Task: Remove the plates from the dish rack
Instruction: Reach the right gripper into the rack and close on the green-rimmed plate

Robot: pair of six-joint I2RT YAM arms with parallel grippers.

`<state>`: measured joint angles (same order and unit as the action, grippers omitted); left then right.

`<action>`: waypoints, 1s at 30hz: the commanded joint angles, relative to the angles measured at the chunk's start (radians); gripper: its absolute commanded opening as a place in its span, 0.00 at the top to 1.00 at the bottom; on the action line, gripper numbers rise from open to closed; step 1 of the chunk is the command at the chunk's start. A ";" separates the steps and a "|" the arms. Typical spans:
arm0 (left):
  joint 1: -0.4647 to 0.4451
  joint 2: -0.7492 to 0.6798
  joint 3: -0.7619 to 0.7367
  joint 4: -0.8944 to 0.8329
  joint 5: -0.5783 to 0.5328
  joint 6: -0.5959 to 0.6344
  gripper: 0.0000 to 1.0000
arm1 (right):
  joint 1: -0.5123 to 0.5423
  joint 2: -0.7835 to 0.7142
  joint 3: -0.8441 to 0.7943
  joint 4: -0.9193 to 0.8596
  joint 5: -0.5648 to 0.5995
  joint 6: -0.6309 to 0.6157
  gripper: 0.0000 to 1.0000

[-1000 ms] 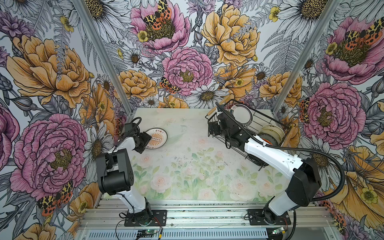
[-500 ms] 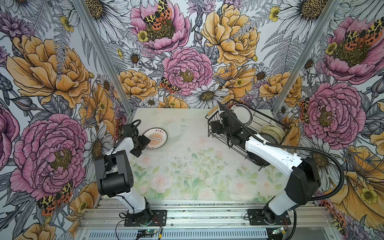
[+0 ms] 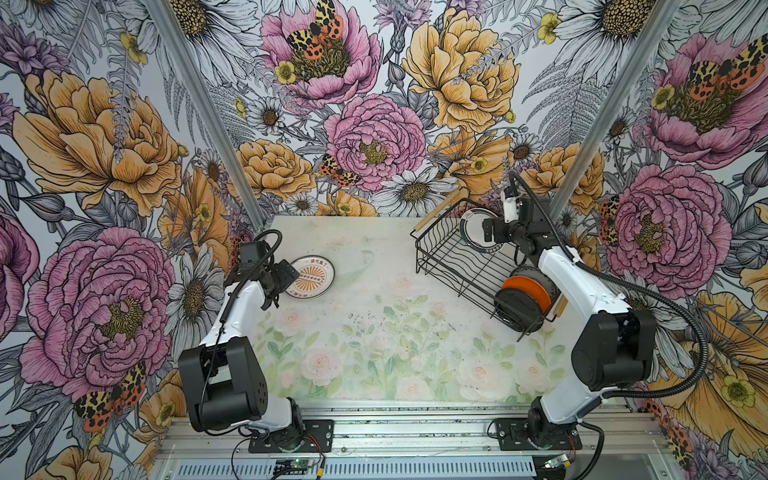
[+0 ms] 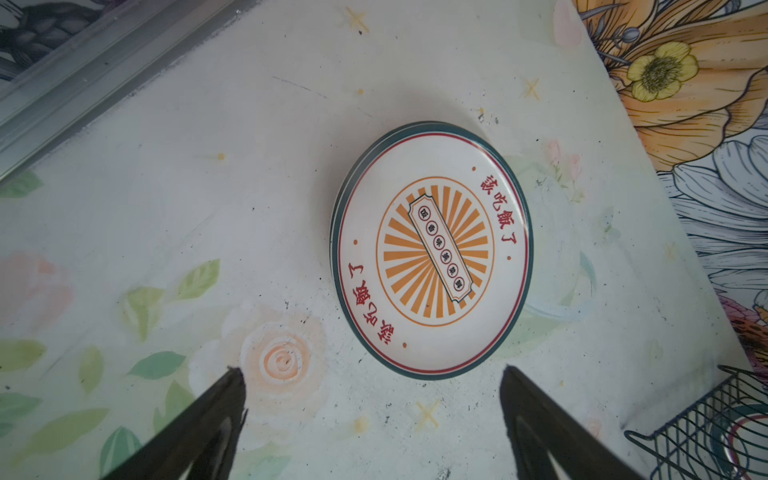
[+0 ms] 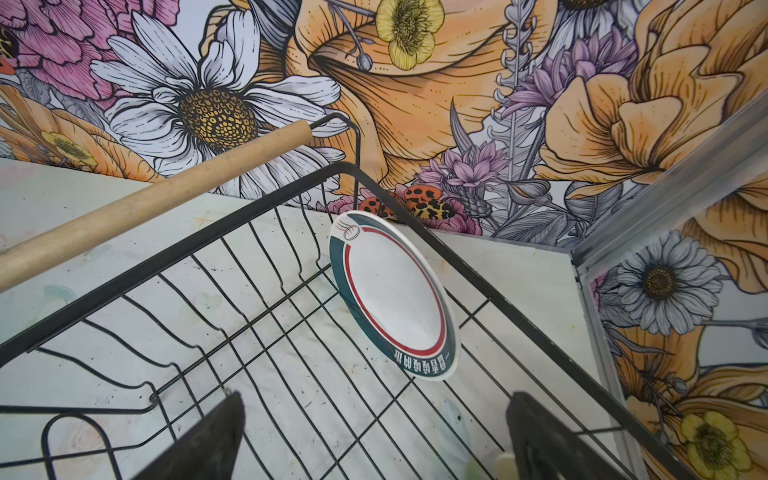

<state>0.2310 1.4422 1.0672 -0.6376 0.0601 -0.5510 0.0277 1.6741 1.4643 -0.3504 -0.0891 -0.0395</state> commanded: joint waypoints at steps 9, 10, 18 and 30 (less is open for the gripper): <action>-0.003 -0.080 0.039 -0.023 0.018 0.040 0.01 | -0.155 0.256 0.236 -0.058 -0.397 -0.105 0.00; -0.005 -0.084 0.042 -0.022 0.025 0.039 0.01 | -0.156 0.273 0.254 -0.068 -0.400 -0.106 0.00; -0.048 -0.130 0.056 -0.009 0.032 0.048 0.01 | -0.161 0.361 0.327 -0.079 -0.386 -0.091 0.05; -0.095 -0.249 -0.020 0.132 0.045 0.044 0.01 | -0.172 0.416 0.334 -0.091 -0.385 -0.116 0.18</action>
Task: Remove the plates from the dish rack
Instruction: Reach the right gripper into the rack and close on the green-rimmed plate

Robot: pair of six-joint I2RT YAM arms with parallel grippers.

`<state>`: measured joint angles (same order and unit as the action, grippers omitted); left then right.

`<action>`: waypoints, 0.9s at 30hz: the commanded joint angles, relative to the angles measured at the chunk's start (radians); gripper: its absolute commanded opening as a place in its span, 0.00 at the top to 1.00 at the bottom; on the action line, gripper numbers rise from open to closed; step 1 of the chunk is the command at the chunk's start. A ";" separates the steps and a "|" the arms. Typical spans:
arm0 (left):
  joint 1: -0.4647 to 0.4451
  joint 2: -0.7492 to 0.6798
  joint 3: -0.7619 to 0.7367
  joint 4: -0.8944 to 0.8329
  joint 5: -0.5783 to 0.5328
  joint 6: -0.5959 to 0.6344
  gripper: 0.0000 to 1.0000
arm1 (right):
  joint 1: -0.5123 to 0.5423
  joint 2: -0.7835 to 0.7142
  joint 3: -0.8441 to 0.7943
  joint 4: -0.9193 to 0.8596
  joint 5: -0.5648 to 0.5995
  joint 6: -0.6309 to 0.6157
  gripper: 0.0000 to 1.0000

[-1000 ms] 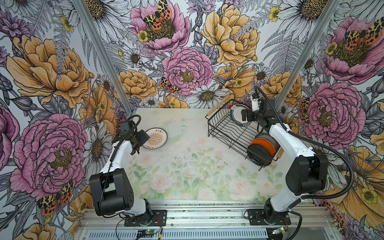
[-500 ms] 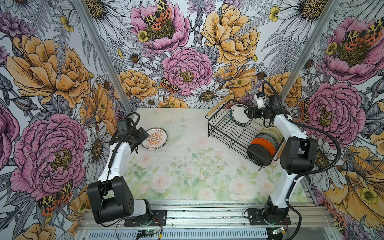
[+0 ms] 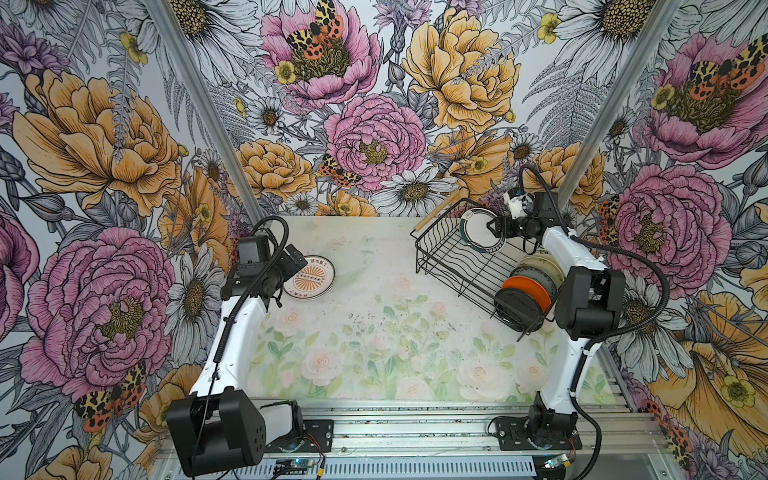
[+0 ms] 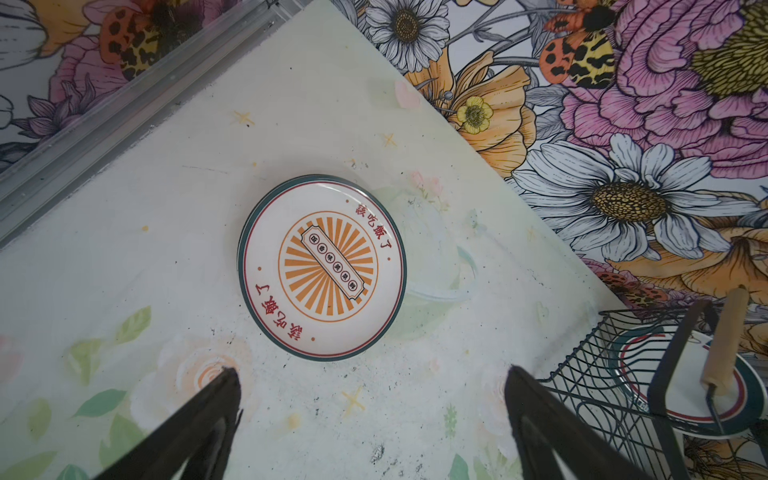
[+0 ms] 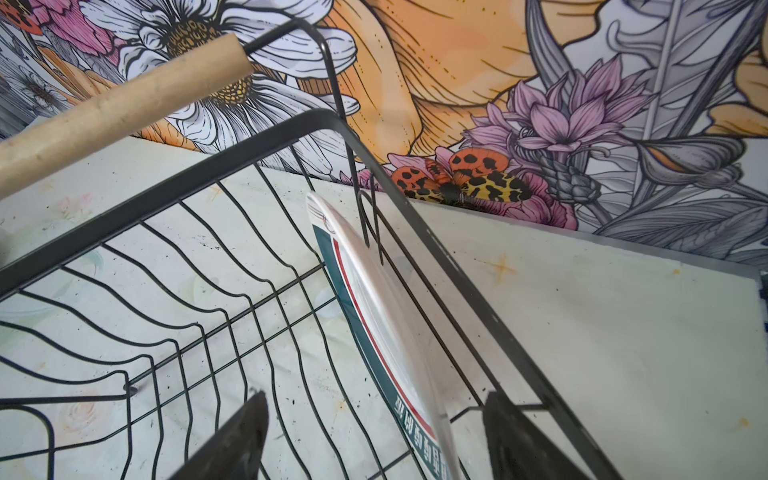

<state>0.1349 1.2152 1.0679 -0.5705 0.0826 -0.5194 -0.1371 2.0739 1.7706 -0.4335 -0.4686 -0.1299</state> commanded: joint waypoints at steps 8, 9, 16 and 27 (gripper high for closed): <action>-0.001 -0.061 -0.045 0.109 0.031 0.007 0.01 | -0.005 0.045 0.046 -0.040 0.042 -0.119 0.22; -0.001 -0.067 -0.050 0.113 0.030 0.009 0.01 | -0.005 0.046 0.047 -0.042 0.048 -0.134 0.23; -0.001 -0.077 -0.058 0.127 0.032 0.012 0.01 | -0.002 0.054 0.050 -0.043 0.071 -0.256 0.30; -0.001 -0.093 -0.070 0.139 0.033 0.015 0.01 | 0.008 0.120 0.115 -0.042 0.094 -0.349 0.46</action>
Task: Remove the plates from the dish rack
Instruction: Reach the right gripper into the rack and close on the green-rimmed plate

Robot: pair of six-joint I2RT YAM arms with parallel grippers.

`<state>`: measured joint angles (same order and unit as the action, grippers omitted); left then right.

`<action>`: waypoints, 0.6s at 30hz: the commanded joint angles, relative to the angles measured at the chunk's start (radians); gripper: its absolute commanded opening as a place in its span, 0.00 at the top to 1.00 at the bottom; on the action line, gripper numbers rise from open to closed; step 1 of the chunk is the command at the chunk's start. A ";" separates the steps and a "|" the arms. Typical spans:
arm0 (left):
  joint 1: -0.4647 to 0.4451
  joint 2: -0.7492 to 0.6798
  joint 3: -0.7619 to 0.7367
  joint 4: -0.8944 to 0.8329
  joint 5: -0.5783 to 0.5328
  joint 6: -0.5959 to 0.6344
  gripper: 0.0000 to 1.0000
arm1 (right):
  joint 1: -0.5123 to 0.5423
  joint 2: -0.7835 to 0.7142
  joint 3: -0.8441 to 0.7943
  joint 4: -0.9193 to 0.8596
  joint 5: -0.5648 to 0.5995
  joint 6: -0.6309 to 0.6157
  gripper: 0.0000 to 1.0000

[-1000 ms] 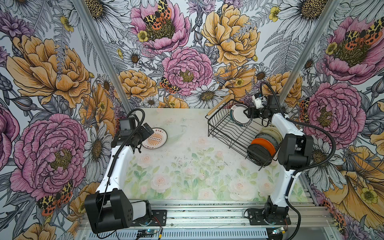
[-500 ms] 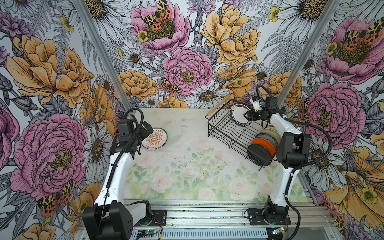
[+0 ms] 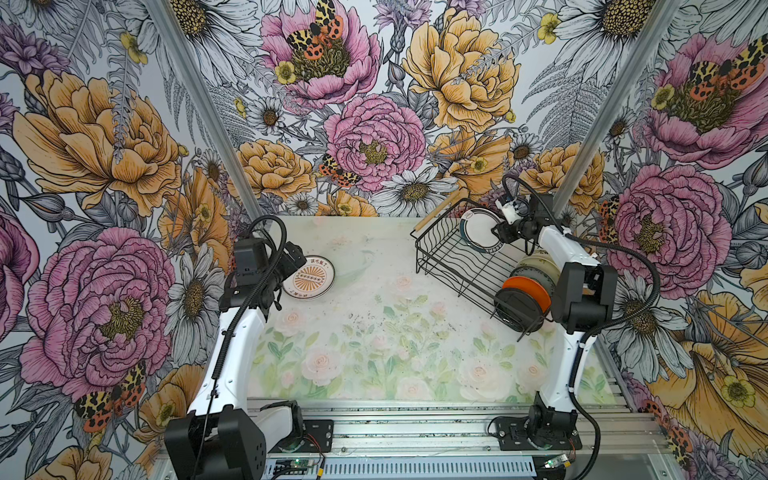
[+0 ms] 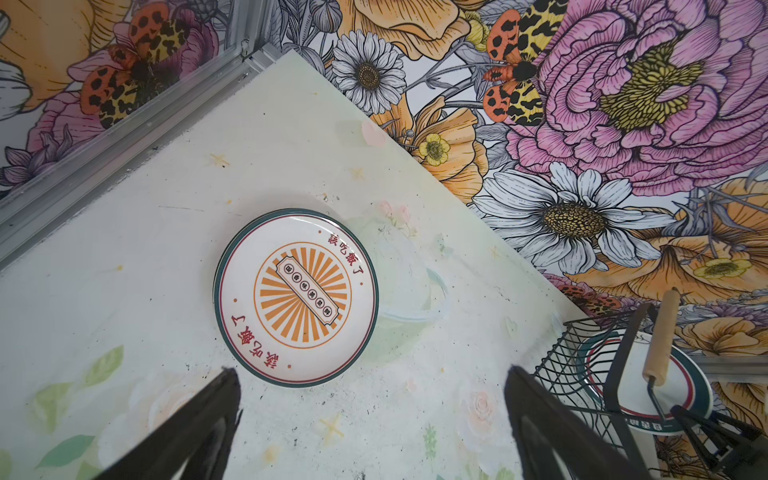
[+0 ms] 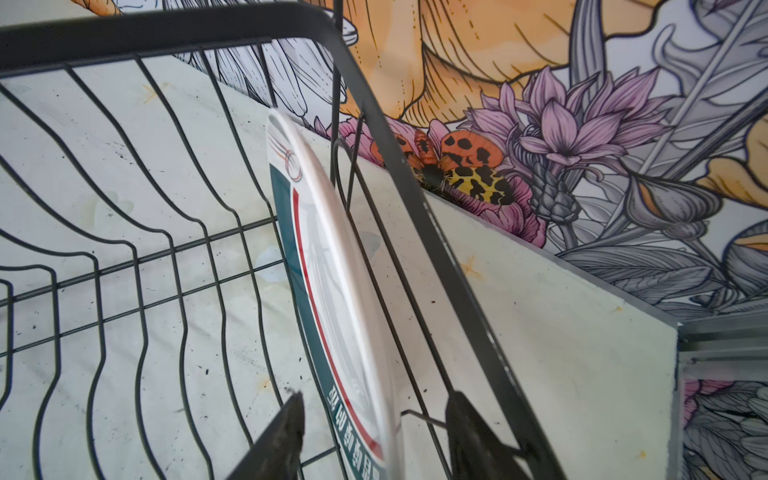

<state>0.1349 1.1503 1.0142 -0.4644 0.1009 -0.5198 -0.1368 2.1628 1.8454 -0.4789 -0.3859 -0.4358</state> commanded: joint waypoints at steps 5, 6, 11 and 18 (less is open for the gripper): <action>0.001 -0.044 -0.031 0.041 0.001 0.011 0.01 | 0.009 0.060 0.071 0.003 0.005 -0.067 0.52; 0.001 -0.046 -0.035 0.044 0.001 0.010 0.01 | 0.011 0.064 0.072 0.003 0.001 -0.079 0.52; 0.001 -0.047 -0.047 0.050 0.008 0.011 0.01 | 0.013 0.075 0.077 0.003 -0.011 -0.103 0.63; -0.003 -0.043 -0.054 0.059 0.016 0.012 0.01 | 0.015 0.088 0.079 0.005 -0.027 -0.131 0.72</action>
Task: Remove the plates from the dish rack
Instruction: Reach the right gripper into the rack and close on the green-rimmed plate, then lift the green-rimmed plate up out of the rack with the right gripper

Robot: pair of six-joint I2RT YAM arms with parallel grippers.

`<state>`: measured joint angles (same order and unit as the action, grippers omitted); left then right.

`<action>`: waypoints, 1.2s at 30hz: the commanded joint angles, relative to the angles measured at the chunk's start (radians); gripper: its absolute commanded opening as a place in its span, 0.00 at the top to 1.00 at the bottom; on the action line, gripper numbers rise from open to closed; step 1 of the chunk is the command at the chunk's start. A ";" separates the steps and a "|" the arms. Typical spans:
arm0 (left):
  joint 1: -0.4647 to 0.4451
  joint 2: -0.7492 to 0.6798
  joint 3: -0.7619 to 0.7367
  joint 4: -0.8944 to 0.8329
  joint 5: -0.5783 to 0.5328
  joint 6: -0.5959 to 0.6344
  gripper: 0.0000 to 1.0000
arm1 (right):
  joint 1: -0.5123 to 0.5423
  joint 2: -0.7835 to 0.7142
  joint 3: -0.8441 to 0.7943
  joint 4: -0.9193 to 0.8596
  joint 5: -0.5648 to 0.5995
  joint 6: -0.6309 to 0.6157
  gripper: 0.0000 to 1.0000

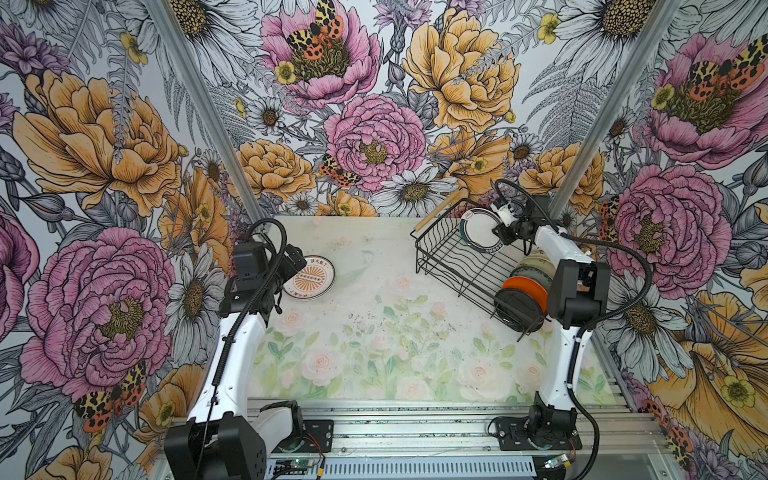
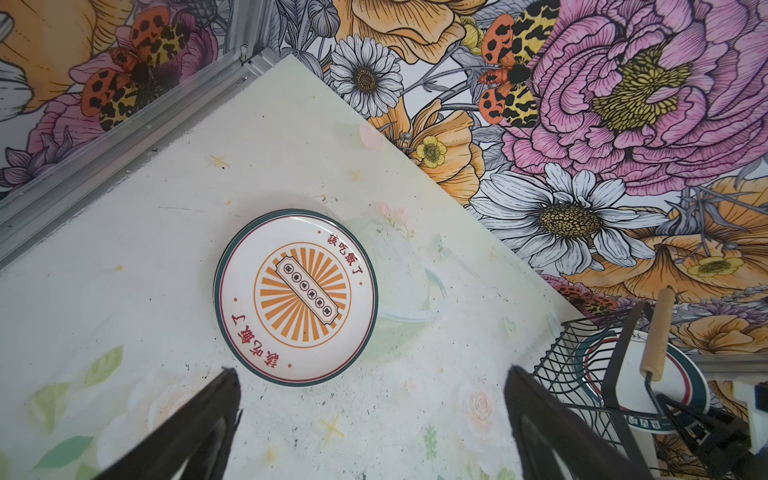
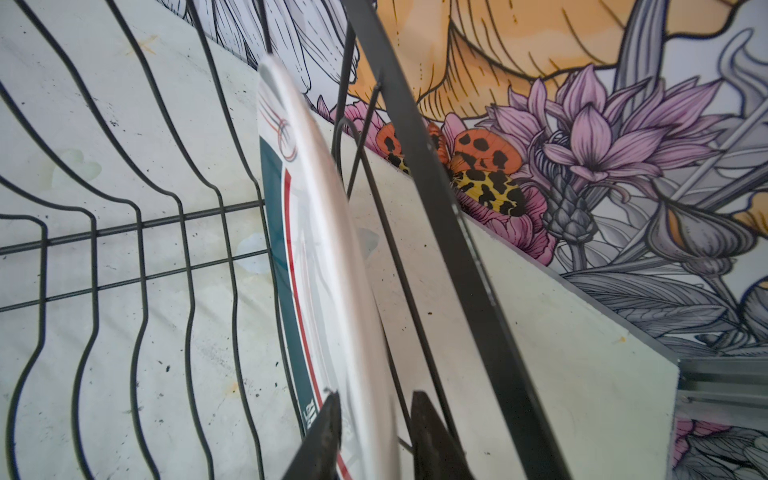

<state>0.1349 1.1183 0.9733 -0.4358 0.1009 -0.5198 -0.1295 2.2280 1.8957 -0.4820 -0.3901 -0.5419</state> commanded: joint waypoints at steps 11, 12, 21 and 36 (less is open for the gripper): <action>-0.023 -0.005 -0.051 0.056 -0.015 -0.007 0.01 | 0.007 0.019 0.026 0.008 -0.056 -0.056 0.85; -0.024 0.000 -0.051 0.054 -0.017 -0.007 0.01 | 0.005 0.018 0.027 0.008 -0.057 -0.058 0.86; -0.058 0.039 -0.044 0.053 -0.079 -0.014 0.01 | 0.007 -0.019 0.002 0.008 -0.069 -0.078 1.00; -0.194 0.046 -0.038 0.049 -0.302 -0.118 0.01 | 0.010 -0.164 -0.009 0.020 -0.100 -0.091 1.00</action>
<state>-0.0353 1.1828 0.9272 -0.4057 -0.1284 -0.6033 -0.1295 2.1674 1.8763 -0.4904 -0.4507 -0.6231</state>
